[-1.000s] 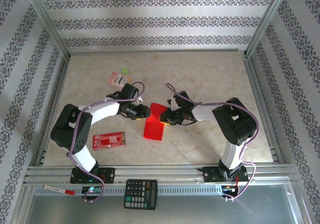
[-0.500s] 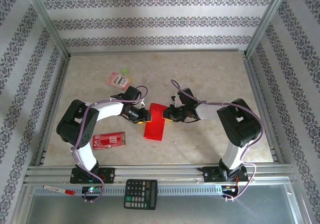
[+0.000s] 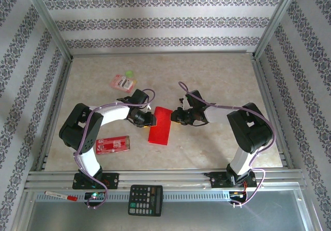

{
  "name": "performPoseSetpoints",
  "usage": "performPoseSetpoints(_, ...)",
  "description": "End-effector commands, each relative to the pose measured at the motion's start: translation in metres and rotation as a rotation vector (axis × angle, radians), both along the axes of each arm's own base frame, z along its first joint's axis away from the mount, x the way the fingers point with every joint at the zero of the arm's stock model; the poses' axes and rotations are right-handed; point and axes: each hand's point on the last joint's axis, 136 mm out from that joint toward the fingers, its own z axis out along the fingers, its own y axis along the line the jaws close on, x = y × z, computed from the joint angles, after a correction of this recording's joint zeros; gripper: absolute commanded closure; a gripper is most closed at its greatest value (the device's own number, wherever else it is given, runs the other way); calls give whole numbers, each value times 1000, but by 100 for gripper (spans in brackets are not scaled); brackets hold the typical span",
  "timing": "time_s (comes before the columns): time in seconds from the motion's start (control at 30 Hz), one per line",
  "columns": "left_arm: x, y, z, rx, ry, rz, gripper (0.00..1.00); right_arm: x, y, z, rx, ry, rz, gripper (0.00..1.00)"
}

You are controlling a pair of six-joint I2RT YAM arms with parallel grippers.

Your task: Fold a paper plane with a square sheet of paper (pick it up from the middle)

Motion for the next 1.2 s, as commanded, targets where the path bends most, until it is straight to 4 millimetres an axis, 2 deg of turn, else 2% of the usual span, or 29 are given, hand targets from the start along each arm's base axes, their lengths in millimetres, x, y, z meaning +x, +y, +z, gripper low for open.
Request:
performPoseSetpoints(0.0,-10,-5,-16,69,5,-46,66,6,-7,12,-17,-48,-5,77)
performPoseSetpoints(0.4,-10,-2,-23,170,-38,-26,67,6,-15,9,-26,-40,-12,77)
performPoseSetpoints(0.87,-4,-5,-20,126,-62,49,69,4,-16,5,-30,-33,-13,77)
performPoseSetpoints(1.17,-6,-6,-26,122,-55,66,66,2,-14,1,-30,-21,-9,77)
